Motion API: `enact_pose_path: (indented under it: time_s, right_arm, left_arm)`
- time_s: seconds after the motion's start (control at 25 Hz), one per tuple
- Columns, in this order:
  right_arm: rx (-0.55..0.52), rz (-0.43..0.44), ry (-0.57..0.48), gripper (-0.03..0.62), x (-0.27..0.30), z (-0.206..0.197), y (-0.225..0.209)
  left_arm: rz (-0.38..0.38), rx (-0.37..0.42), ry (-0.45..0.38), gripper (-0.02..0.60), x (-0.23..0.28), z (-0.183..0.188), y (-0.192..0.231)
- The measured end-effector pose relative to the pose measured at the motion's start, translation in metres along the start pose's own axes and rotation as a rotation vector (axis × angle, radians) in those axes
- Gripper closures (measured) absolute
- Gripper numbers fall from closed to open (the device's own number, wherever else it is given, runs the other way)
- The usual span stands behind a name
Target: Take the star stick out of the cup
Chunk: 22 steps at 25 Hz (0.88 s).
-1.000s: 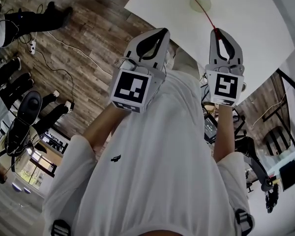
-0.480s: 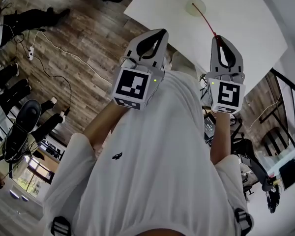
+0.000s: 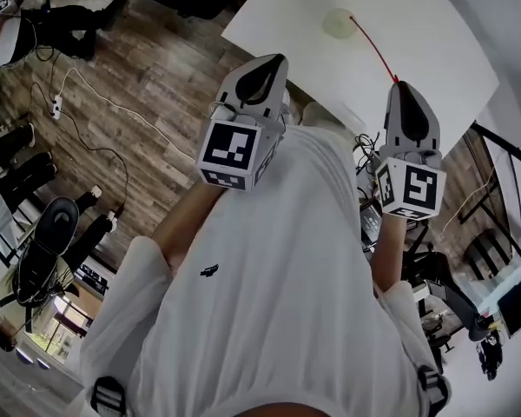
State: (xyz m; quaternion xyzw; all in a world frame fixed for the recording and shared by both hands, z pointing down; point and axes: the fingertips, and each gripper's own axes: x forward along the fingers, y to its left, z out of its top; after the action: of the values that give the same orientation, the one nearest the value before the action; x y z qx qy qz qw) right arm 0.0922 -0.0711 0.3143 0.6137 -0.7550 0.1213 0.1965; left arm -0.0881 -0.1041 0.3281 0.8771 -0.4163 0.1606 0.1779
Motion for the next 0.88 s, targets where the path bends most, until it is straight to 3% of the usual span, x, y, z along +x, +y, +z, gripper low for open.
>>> enact_pose_path:
  time_s: [0.36,0.68,0.88]
  right_arm:
    - [0.089,-0.13,-0.166,0.574,-0.045,0.015,-0.038]
    - [0.11,-0.165,-0.12,0.574,-0.04,-0.014,-0.049]
    - [0.1,-0.176,-0.122,0.574,-0.039,-0.012,-0.048]
  left_arm:
    - [0.007,0.02,-0.033,0.584,-0.006,0.011,-0.01]
    - [0.019,0.024,-0.058,0.584,-0.009,0.018,-0.005]
    - [0.021,0.03,-0.068,0.584,-0.013,0.019,-0.001]
